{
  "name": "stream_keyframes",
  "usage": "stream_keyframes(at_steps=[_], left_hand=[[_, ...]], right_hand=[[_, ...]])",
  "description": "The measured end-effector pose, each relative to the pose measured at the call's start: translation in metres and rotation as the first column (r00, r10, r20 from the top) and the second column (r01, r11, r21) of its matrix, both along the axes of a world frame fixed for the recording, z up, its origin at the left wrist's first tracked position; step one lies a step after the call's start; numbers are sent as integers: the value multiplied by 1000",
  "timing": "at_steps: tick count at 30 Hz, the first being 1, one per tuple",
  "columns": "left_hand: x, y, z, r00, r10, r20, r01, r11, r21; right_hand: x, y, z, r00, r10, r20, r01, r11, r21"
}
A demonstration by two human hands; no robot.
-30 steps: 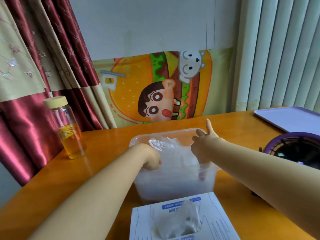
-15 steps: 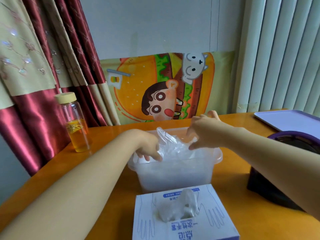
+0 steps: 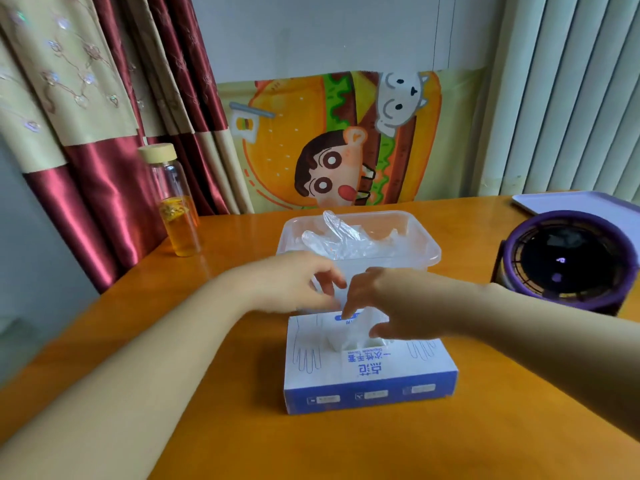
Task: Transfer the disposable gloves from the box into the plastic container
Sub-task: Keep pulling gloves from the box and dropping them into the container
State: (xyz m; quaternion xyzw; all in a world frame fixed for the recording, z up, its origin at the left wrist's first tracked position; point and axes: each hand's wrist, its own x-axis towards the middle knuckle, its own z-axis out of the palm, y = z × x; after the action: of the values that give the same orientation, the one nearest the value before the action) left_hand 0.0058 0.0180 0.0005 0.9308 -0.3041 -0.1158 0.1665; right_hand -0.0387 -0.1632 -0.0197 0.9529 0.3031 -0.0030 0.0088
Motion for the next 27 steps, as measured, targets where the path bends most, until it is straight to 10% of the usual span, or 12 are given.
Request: stream_keyframes(at_steps=[5,11,23,27], left_hand=[[-10,-4,-40,993,-68,-95,83,982,171],[-11,-3,-46,993,-99,-58,108,978,181],[-10,-3,-51,994,-95,-56,105,972,209],[-13,1,-51,996,-60,-67,70,986,149]], right_hand=[[4,0,-4,991,84,101,-83,996,-20],[12,-7,-7,987,-76,139,30,952,304],[21,-11,19,904,-425,51,141,408,902],[23,-9,44,893,-442,89,113,411,905]])
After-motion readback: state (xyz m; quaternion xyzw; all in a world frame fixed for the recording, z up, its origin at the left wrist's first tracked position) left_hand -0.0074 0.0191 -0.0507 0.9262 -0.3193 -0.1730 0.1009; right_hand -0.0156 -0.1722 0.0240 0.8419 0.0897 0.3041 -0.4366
